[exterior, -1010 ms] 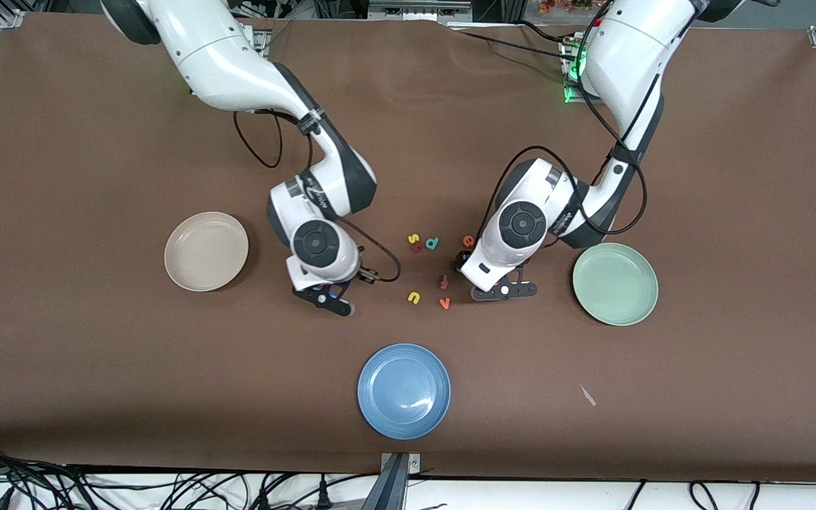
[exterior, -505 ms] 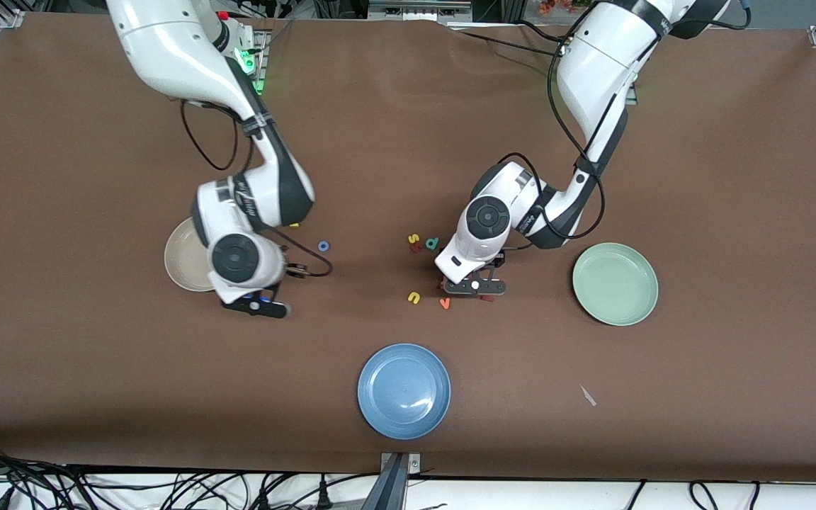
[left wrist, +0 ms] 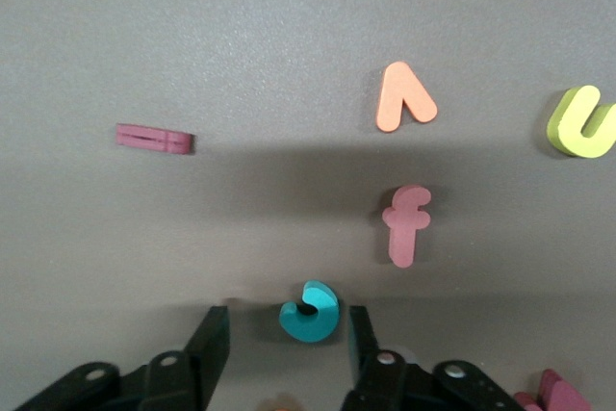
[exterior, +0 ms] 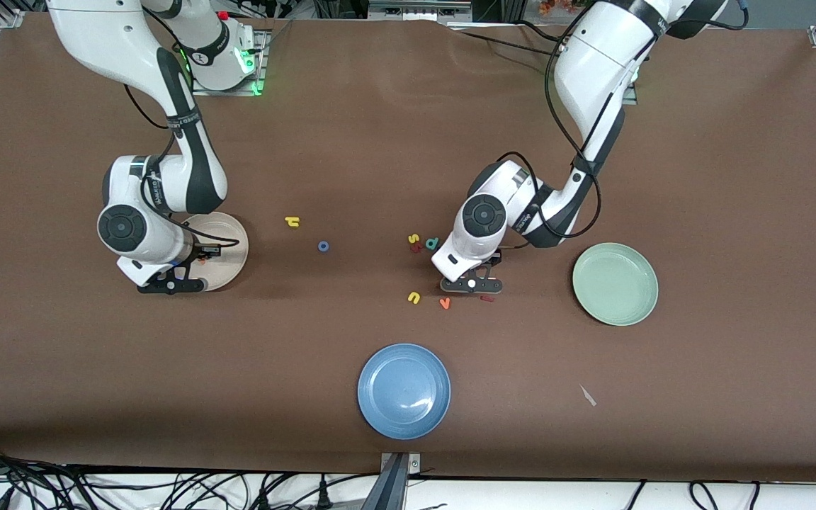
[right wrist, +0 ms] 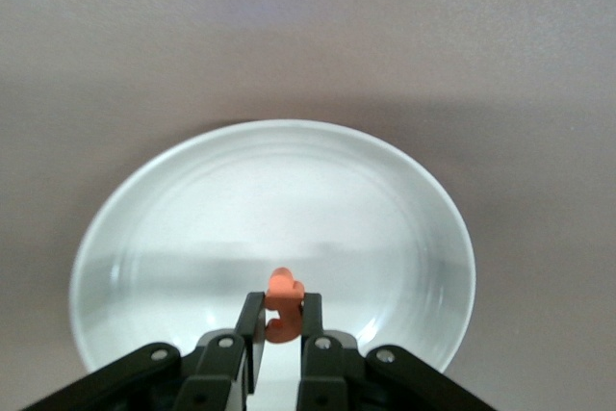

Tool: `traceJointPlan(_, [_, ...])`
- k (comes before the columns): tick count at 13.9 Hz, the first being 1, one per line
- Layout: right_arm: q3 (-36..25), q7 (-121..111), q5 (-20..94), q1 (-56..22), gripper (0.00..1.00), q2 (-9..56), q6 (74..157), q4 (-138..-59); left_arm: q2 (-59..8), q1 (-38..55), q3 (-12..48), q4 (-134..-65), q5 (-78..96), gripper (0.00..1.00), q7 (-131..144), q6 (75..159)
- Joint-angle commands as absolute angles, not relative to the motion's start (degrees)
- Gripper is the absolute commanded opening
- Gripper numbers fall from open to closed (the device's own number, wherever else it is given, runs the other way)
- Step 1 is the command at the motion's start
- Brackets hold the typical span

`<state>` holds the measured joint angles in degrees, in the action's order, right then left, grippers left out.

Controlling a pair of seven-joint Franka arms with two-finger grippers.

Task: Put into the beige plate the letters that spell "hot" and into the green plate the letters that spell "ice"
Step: 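Drop the orange letter on the beige plate while the left gripper grasps teal c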

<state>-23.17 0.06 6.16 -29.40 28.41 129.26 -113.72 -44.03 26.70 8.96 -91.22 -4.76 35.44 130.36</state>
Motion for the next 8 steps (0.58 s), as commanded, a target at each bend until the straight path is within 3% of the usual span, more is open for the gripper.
traceJointPlan(1, [-22.9,-1.7,11.1,-29.6,1.00,26.5,130.9,-116.7,-45.7,27.2,8.6,-90.0,-7.0,0.55,35.6,131.2])
traceJointPlan(3, [-22.4,-0.1,14.8,-30.1,1.00,25.8,125.1,-113.8,-46.1,27.2,8.6,-90.0,-6.9,0.55,35.6,133.3])
traceJointPlan(4, [-22.0,3.1,14.9,-30.1,1.00,25.8,121.6,-111.5,-46.1,27.2,8.6,-90.0,-7.0,0.49,35.5,133.3])
traceJointPlan(7, [-18.1,16.8,14.9,-31.5,1.00,25.9,120.7,-108.6,-45.5,27.1,8.6,-89.9,-6.9,0.08,35.7,133.2])
traceJointPlan(8, [-17.1,19.7,15.0,-32.4,1.00,26.1,121.3,-108.0,-45.4,27.0,8.6,-89.9,-6.9,0.00,35.9,133.0])
